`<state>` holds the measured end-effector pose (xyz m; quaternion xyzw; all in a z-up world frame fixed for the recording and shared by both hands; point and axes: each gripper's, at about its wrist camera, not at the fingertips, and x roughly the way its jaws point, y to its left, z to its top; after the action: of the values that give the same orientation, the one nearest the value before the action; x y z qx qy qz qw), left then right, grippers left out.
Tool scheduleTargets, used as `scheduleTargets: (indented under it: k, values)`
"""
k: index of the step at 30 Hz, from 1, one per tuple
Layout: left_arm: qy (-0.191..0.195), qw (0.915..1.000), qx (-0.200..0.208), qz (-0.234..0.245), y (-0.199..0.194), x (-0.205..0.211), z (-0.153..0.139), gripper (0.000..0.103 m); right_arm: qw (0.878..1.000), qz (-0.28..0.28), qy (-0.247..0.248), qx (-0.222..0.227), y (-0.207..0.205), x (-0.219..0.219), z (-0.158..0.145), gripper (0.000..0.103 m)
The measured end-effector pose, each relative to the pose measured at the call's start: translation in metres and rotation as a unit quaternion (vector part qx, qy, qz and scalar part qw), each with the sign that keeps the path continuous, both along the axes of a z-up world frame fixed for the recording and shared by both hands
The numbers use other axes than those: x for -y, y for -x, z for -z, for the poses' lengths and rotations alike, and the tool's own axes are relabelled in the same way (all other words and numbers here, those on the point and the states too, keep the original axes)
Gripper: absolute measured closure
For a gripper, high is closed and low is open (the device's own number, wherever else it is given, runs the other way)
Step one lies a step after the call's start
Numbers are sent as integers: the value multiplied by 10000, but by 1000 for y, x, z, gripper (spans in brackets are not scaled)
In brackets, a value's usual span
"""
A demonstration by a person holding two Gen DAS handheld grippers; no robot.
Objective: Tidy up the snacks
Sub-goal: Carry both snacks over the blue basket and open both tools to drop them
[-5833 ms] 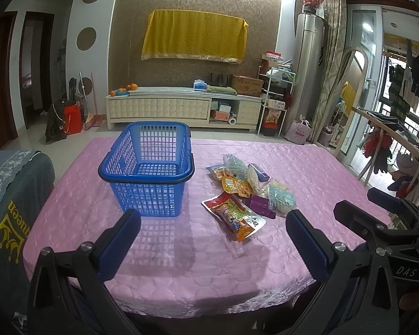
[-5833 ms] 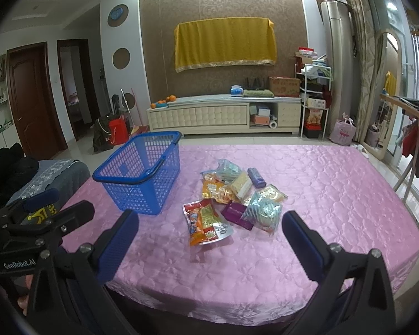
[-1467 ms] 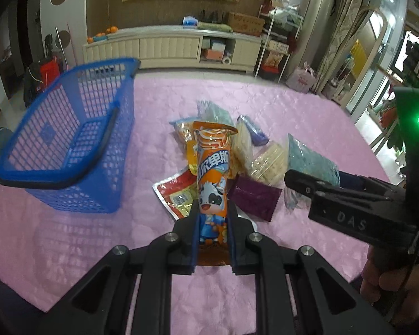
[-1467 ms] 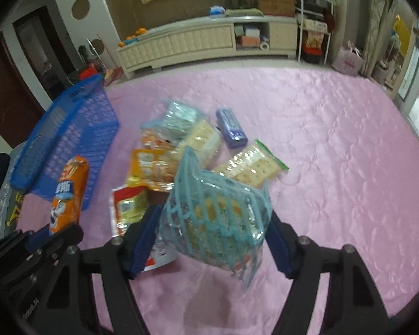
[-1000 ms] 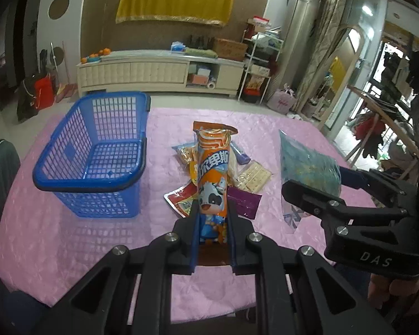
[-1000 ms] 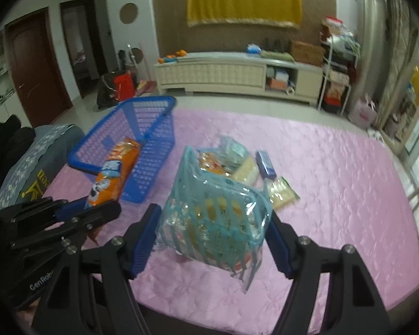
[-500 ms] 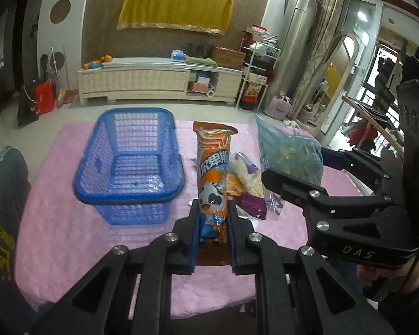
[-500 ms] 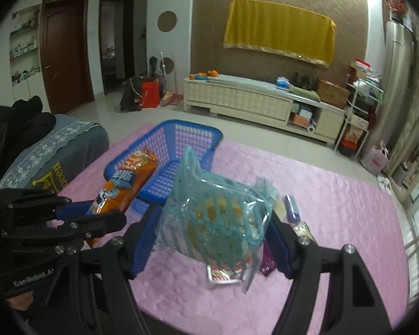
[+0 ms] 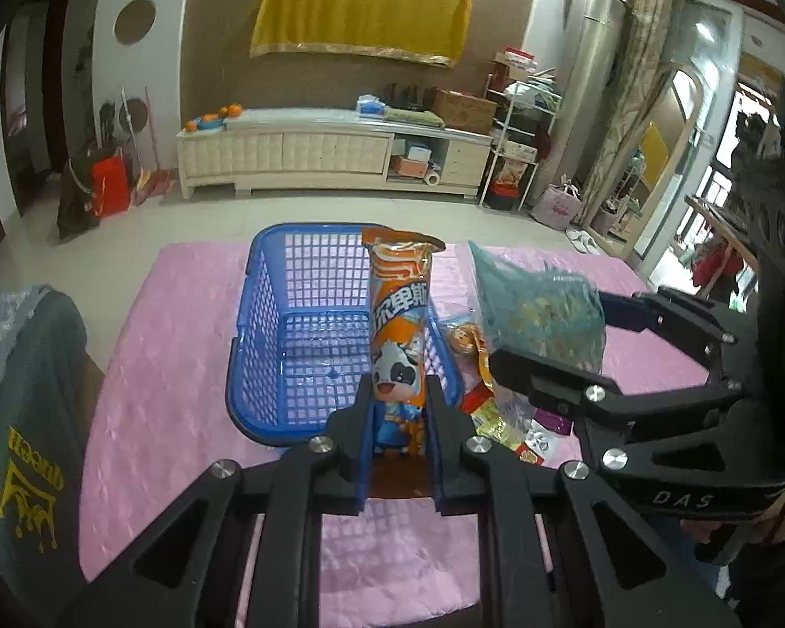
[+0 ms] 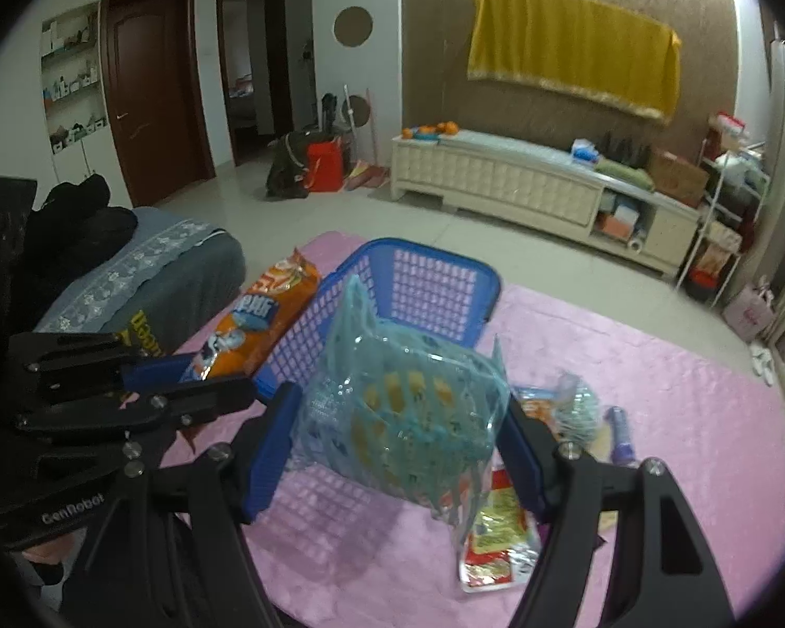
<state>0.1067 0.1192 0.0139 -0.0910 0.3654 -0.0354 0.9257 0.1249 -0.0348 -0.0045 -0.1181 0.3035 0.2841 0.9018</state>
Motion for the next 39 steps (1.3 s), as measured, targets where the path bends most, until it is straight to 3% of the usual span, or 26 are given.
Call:
scheduleTargets:
  k: [13,19,26,29,35,39]
  values:
    - [425,9977,-524,-61,-52,-37,46,88,9975,119,126,-682,-52,-28,33,27]
    - [485,9962,-719,-109,-71,-41,56,88,9959,12,133,-897,-67,-39,45,27]
    - [266,9949,-927,-291,-77,-44,62,88,9946,61,105,-1032,-79,-39,47,27]
    - [362,9947,-895,-347,-71,-47,62,63,9943,28,144,-1055,-80,-42,48,27]
    - [163,9959,-828,-338,-54,-41,56,57,9925,-59,-30,-1219,-79,-41,49,12]
    - [131,9964,-746,-382,-45,-45,49,52,9909,16,-128,-1339,-74,-36,48,10]
